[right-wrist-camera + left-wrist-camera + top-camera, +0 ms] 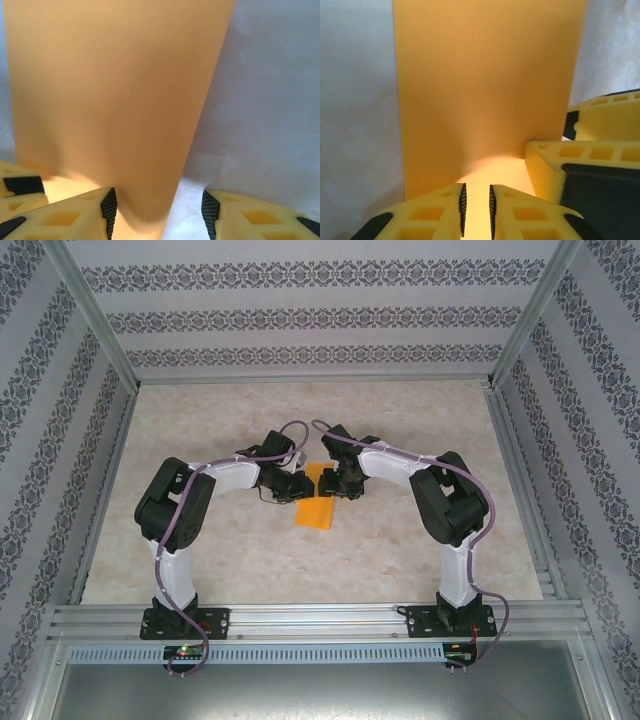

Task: Fold a paper plane with a square sheet of paper (pick it up from the middle)
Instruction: Hold the square sheet of paper at the center of the table.

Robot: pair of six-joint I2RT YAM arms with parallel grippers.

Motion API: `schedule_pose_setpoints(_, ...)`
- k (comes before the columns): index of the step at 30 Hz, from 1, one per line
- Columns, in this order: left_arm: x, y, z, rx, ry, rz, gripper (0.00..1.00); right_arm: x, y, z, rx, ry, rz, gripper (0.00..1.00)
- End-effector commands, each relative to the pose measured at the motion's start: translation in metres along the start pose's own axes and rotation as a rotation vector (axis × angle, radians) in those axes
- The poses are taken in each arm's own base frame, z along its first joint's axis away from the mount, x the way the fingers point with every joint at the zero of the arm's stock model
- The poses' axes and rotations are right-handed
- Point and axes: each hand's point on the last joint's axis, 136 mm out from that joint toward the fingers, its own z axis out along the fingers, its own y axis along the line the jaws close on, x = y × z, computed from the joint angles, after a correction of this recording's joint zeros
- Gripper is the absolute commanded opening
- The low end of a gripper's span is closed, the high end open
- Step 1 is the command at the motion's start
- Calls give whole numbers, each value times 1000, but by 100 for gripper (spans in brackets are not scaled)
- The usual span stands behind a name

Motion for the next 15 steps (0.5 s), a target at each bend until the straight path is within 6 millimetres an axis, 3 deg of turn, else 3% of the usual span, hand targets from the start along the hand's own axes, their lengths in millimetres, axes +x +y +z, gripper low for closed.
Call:
schedule_pose_setpoints(1,-2,-6,7,14,7,41,23,2,4,35,-20,10,-9,52)
schedule_pose_setpoints(8,6,15,13,-80,38,46,23,0,7,28,-28,-4,-13,53)
schedule_pose_setpoints(15,14,34,22,-156,69,53,23,-7,7,3,-58,-54,-2,56)
